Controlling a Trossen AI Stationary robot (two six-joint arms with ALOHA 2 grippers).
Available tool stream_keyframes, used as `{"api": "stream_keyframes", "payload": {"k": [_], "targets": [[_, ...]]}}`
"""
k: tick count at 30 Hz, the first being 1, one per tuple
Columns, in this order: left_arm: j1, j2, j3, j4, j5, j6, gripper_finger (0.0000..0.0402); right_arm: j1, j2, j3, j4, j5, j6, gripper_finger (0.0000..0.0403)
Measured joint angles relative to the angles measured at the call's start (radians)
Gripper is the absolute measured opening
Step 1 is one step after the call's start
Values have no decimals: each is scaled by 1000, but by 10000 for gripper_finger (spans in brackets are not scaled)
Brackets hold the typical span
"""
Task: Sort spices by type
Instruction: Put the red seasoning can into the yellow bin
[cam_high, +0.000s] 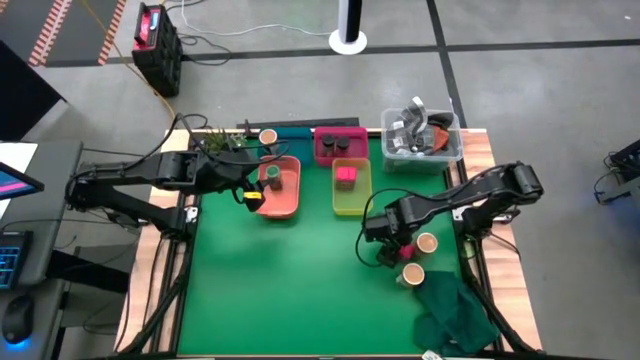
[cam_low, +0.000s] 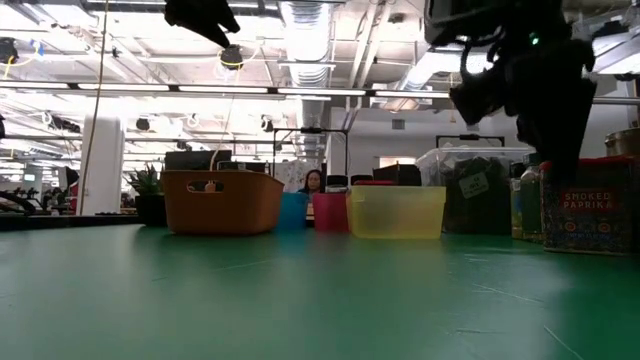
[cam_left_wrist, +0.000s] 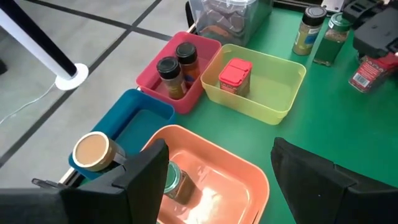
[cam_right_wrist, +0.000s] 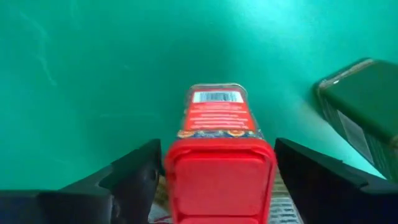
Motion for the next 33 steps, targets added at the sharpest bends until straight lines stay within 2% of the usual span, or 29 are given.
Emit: {"api": "stream_keyframes", "payload": {"k": [11, 14, 20, 24, 33], "targets": [[0, 0, 0, 0, -19, -14, 270, -8, 0, -17, 59, -25, -75, 238], [0, 0, 0, 0, -30, -19, 270, -25, 2, 10, 54, -53, -79, 238], [0, 0, 0, 2, -48, -50, 270, -76, 2, 121, 57, 9, -137, 238], [0, 0, 0, 2, -48, -77, 270, -125, 1, 214, 57, 60, -215, 241], [0, 0, 0, -1, -48, -104, 270, -276, 1, 352, 59, 72, -405, 243]]}}
